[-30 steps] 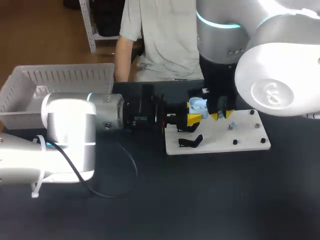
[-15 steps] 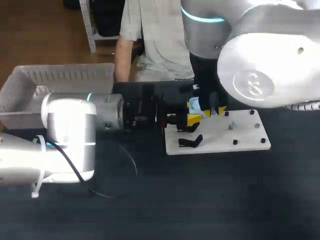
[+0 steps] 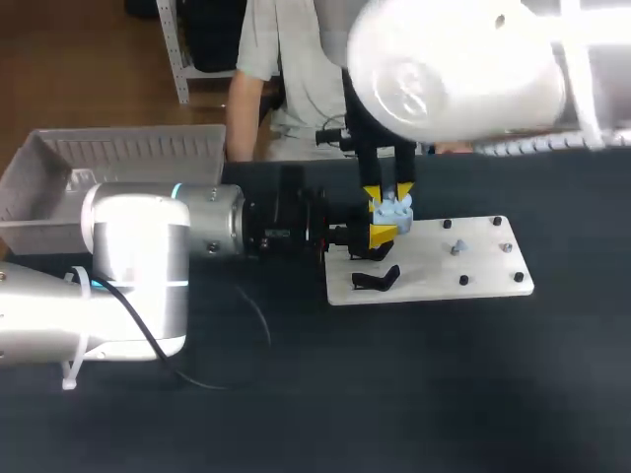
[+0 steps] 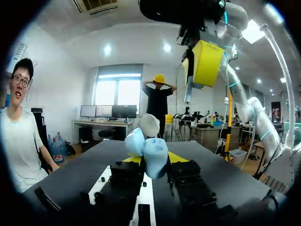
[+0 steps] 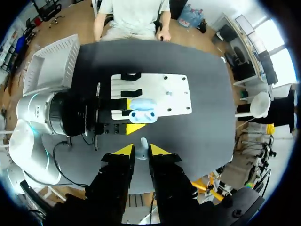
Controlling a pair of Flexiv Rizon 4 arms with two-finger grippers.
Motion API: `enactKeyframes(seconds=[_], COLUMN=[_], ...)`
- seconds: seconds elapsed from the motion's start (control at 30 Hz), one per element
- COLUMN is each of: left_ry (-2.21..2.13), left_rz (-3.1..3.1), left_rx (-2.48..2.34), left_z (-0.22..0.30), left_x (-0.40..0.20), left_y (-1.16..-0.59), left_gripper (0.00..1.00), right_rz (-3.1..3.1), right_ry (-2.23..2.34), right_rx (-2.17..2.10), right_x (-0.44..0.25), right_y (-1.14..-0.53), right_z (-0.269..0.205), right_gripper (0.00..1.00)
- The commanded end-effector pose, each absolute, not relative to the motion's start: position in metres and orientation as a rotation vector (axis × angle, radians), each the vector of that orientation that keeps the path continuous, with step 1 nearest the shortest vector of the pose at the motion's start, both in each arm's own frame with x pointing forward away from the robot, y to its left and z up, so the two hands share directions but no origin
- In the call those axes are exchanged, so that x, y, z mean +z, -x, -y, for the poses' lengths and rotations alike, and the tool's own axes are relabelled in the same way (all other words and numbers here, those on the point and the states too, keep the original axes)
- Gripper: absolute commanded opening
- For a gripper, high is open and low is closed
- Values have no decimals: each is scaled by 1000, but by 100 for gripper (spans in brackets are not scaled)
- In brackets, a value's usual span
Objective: Pick up each earbud case from the left stands, insert the matching earbuds, close the lid, and place the case in the box.
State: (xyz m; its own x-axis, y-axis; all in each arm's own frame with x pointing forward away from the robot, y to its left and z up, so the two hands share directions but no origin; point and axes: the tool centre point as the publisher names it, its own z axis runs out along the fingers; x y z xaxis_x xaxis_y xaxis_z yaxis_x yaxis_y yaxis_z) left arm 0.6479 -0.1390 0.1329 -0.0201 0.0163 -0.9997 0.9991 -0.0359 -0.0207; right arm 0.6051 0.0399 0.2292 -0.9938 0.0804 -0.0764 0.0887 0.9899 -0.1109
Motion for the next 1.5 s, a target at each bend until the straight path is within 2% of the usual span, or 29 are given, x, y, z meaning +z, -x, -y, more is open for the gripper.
enactKeyframes(seconds=[0.03,0.4,1.5], left_ry=[-1240,-1240,-1240], left_rz=[-1219,-1219,-1219], left_rx=[-1245,-1245,-1245], left_z=[140,140,140], left_x=[133,133,133], left_y=[-649,-649,-649], left_gripper=[0,0,0], right_rz=[-3193,-3184,-3120], right_ry=[-453,-655,-820], right_rx=[-257,-152,-106], right_x=[227,211,207], right_y=[-627,-617,-617], right_z=[-41,-14,-22], right_gripper=[0,0,0])
